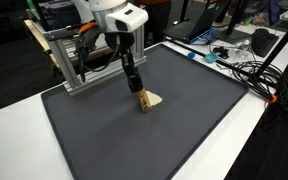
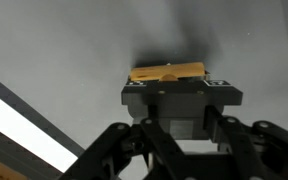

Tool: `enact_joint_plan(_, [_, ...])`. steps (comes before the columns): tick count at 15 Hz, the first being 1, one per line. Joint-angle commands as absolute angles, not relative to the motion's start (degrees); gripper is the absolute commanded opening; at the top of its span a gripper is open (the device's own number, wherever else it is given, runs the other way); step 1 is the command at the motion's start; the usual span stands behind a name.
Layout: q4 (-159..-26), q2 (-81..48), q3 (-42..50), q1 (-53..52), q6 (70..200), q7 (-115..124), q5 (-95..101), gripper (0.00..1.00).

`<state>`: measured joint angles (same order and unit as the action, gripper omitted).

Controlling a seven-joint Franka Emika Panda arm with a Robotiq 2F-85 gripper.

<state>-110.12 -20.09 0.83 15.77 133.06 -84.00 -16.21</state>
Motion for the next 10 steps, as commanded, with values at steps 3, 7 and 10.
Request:
enact_joint_plan(3, [-114.18, -13.72, 0.13, 17.55, 132.75, -85.47, -22.01, 0.22])
enact_joint_plan(7, [-119.6, -3.28, 0.45, 15.9, 131.13, -85.69, -29.43, 0.22])
enact_joint_plan(10, [-126.08, 5.58, 2.91, 11.28, 133.51, -67.96, -19.85, 0.22])
